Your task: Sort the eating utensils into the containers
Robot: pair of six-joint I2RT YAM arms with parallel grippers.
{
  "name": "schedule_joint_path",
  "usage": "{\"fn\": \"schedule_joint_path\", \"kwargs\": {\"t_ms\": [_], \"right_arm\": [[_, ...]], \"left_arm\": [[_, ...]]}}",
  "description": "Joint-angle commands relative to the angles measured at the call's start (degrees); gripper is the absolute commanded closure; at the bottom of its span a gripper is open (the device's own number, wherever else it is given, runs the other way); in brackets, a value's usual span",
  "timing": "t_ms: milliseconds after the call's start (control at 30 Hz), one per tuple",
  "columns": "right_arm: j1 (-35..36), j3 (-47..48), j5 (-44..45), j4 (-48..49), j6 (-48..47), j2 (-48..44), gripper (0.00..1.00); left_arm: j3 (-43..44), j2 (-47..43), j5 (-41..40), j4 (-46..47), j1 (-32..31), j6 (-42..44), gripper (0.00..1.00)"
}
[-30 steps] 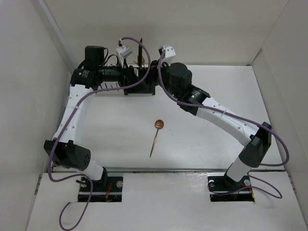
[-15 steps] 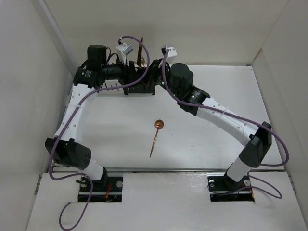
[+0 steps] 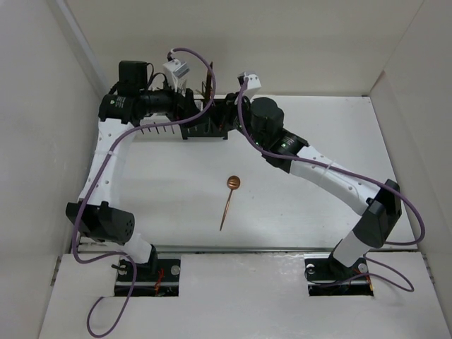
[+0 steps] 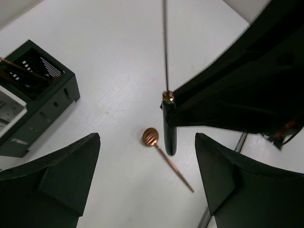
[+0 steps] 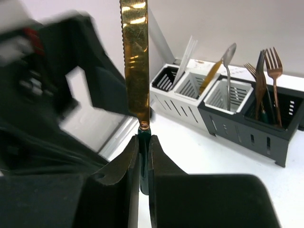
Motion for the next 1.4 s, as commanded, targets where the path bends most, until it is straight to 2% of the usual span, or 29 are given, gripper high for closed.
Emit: {"fn": "schedule_joint_path", "kwargs": {"t_ms": [0,33,67,133,200,233,300,367,433,633,1033,1133,1367], "right_arm": [[-0.6,-0.5,-1.0,1.5,-1.2,-2.7,1.00],[-0.6,-0.5,-1.0,1.5,-2.0,-2.7,1.00],[-0.6,-0.5,-1.0,1.5,-2.7,-2.7,1.00],[-0.6,-0.5,-2.2,0.9,-2.7,-2.7,1.00],[-0.6,-0.5,-2.8,0.9,-2.7,-2.7,1.00],[-0.6,-0.5,-3.3,0.9,-2.7,-2.7,1.00],[-0.6,-0.5,-3.3,0.9,-2.7,-2.7,1.00],[-0.6,-0.5,-3.3,0.9,-2.7,-2.7,1.00],[-0.6,-0.5,-3.3,0.9,-3.3,-2.7,1.00],[-0.6,-0.5,-3.3,0.9,-3.8,-3.3,1.00],[-0.6,-2.8,-2.7,0.9,-4.3,-4.5,1.00],[-0.6,-3.3,-2.1,0.9,-4.3,-4.5,1.00],[-0.6,-1.6,-2.6,0.9,-4.3,-4.0,1.00]], "left_arm": [[7.5,-0.6,9.6,-8.9,2.4,14.3,0.22],[9.2,0.1,11.3,-14.3,3.2,18.2,0.22],[11.2,0.1,13.3,-15.2,3.3,22.4,0.21],[11.2,0.7,13.3,-13.6,4.0,20.3,0.21],[6.7,0.7,12.7,-2.1,4.0,10.6,0.21],[4.9,0.7,11.5,7.4,4.0,-1.8,0.23],[0.3,0.7,5.4,13.6,2.8,-11.6,0.25],[-0.5,0.7,1.6,14.8,1.1,-15.5,0.27],[-2.4,1.2,-4.0,15.4,-1.8,-16.5,0.27],[-5.3,1.2,-4.6,19.1,-2.4,-23.1,0.28],[-5.3,2.2,9.0,29.3,3.0,-35.2,0.33],[-5.3,2.2,8.3,28.7,3.0,-34.1,0.34],[-8.4,1.0,7.0,26.1,-2.1,-31.1,0.34]]}}
